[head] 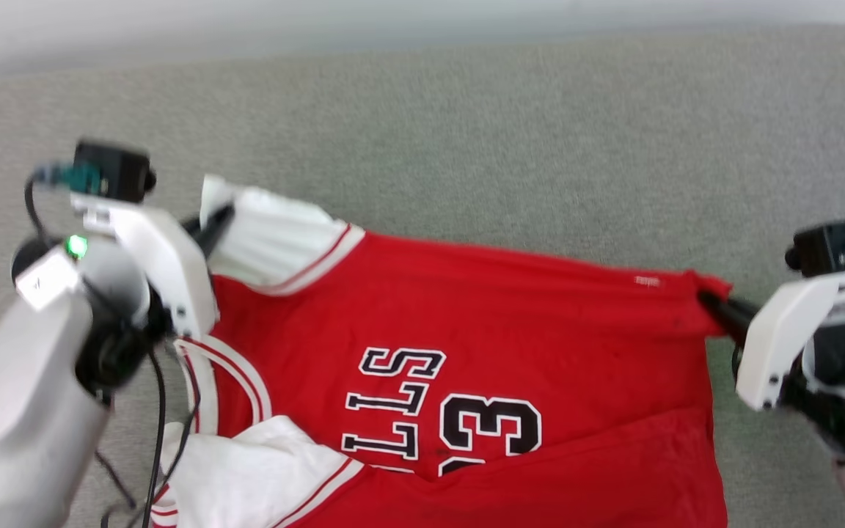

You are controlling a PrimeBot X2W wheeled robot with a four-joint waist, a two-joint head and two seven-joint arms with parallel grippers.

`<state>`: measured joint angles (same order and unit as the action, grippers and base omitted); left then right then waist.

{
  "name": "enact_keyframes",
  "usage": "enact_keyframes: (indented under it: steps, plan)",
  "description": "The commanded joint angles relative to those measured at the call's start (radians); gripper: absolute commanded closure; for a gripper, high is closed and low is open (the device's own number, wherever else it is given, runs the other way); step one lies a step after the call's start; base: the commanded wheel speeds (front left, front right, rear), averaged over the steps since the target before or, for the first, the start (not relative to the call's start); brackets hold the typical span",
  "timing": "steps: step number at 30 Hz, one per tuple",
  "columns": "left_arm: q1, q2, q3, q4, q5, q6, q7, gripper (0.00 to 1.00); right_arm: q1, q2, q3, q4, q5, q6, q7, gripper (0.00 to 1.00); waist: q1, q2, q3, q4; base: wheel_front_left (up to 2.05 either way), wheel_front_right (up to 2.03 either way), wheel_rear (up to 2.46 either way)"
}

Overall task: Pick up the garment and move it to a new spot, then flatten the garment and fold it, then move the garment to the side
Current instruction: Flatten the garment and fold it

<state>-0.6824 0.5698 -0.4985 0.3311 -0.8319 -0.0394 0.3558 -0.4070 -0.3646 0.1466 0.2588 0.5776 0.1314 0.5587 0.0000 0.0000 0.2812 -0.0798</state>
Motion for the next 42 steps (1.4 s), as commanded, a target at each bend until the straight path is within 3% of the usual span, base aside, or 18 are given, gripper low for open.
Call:
enact_keyframes:
  steps: [1, 16, 24, 25, 26, 27, 28, 29, 30, 31, 36, 42]
  plan:
    - [0.067, 0.014, 0.010, -0.022, -0.007, 0.017, -0.027, 1.00, 0.055, 0.011, -0.019, -0.017, -0.009, -0.002, -0.003, 1.00, 0.0000, 0.0000, -0.047, 0.020, 0.00, 0.00, 0.00]
    - [0.545, 0.021, 0.015, -0.202, -0.087, 0.141, -0.135, 1.00, 0.346, 0.102, -0.112, -0.049, -0.040, -0.002, -0.028, 1.00, 0.0000, 0.0000, -0.163, 0.070, 0.00, 0.00, 0.00]
    - [0.652, -0.012, -0.005, -0.192, -0.123, 0.161, -0.134, 1.00, 0.407, 0.133, -0.147, -0.014, -0.056, -0.002, -0.079, 1.00, 0.0000, 0.0000, -0.180, 0.075, 0.00, 0.00, 0.00]
    - [0.658, -0.020, -0.012, -0.184, -0.122, 0.159, -0.139, 1.00, 0.415, 0.138, -0.147, -0.010, -0.060, -0.002, -0.085, 0.94, 0.0000, 0.0000, -0.182, 0.074, 0.00, 0.00, 0.00]
    - [0.660, -0.032, -0.017, -0.176, -0.122, 0.156, -0.145, 1.00, 0.424, 0.146, -0.145, -0.002, -0.057, -0.002, -0.087, 0.66, 0.0000, 0.0000, -0.183, 0.073, 0.00, 0.00, 0.00]
    - [0.662, -0.044, -0.021, -0.165, -0.129, 0.148, -0.149, 1.00, 0.427, 0.156, -0.142, 0.003, -0.051, -0.002, -0.093, 0.47, 0.0000, 0.0000, -0.183, 0.072, 0.00, 0.00, 0.00]
    - [0.660, -0.050, -0.026, -0.153, -0.128, 0.144, -0.155, 0.85, 0.429, 0.159, -0.141, 0.004, -0.053, -0.002, -0.102, 0.00, 0.0000, 0.0000, -0.185, 0.071, 0.00, 0.00, 0.00]
    - [0.657, -0.057, -0.025, -0.144, -0.125, 0.140, -0.165, 0.56, 0.434, 0.165, -0.139, 0.007, -0.053, -0.002, -0.110, 0.00, 0.0000, 0.0000, -0.188, 0.069, 0.00, 0.00, 0.00]
    - [0.653, -0.067, -0.024, -0.136, -0.125, 0.138, -0.175, 0.14, 0.437, 0.170, -0.136, 0.007, -0.052, -0.002, -0.117, 0.00, 0.0000, 0.0000, -0.190, 0.068, 0.00, 0.00, 0.00]
    - [0.648, -0.074, -0.025, -0.129, -0.124, 0.134, -0.185, 0.00, 0.440, 0.171, -0.138, 0.003, -0.050, -0.002, -0.131, 0.00, 0.0000, 0.0000, -0.194, 0.067, 0.00, 0.00, 0.00]
    - [0.614, -0.081, -0.004, -0.132, -0.083, 0.136, -0.275, 0.00, 0.447, 0.155, -0.145, -0.053, -0.063, -0.001, -0.165, 0.00, 0.0000, 0.0000, -0.207, 0.061, 0.00, 0.00, 0.00]
    - [0.594, -0.092, 0.038, -0.190, -0.019, 0.188, -0.415, 0.00, 0.474, 0.127, -0.201, -0.153, -0.099, -0.001, -0.130, 0.00, 0.0000, 0.0000, -0.234, 0.061, 0.00, 0.00, 0.00]
